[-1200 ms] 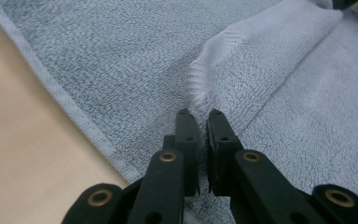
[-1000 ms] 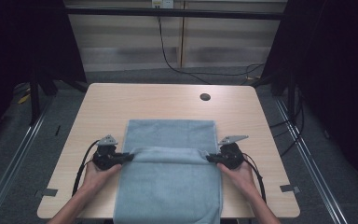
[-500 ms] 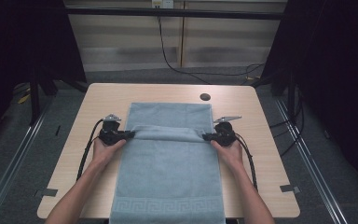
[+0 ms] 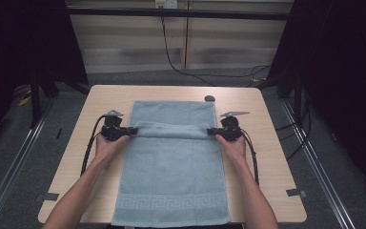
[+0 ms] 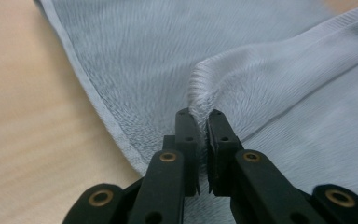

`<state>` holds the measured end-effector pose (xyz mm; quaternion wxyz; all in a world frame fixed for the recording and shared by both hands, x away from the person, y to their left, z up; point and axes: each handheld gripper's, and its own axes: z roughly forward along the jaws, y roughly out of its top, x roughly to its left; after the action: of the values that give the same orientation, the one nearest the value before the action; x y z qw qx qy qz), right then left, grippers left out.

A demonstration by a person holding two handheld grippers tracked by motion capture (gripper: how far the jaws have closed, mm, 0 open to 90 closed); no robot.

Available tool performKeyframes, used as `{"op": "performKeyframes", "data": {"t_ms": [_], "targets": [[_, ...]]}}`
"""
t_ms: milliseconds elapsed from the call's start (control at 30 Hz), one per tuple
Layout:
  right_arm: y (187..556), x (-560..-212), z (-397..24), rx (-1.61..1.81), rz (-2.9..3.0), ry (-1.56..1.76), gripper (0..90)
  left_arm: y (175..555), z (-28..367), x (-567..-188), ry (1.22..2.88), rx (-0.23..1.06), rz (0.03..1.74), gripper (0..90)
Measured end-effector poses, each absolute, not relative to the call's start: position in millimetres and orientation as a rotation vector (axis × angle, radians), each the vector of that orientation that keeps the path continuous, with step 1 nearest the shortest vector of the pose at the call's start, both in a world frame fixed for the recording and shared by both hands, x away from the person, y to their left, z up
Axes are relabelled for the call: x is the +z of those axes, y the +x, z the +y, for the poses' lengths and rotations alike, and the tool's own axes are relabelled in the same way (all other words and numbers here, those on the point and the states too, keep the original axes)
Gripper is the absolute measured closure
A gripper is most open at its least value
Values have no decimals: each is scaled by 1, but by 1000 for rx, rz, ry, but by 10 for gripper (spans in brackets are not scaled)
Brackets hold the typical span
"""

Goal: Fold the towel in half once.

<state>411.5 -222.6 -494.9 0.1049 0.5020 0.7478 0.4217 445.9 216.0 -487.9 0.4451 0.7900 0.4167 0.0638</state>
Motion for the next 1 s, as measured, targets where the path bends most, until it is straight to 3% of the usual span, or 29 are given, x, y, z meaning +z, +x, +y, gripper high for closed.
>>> {"op": "performKeyframes", "data": {"t_ms": [400, 533, 733, 1000], "targets": [[381, -360, -240, 1512, 2008, 1175, 866, 398, 231, -370, 1836, 274, 789, 851], [357, -334, -240, 1551, 2009, 1084, 866, 370, 239, -347, 1808, 274, 737, 851], [312, -333, -244, 1571, 2049, 1008, 866, 324, 246, -360, 1813, 208, 677, 851], [258, -387, -244, 1490, 2202, 1021, 864, 288, 249, -415, 1862, 142, 714, 844]]}}
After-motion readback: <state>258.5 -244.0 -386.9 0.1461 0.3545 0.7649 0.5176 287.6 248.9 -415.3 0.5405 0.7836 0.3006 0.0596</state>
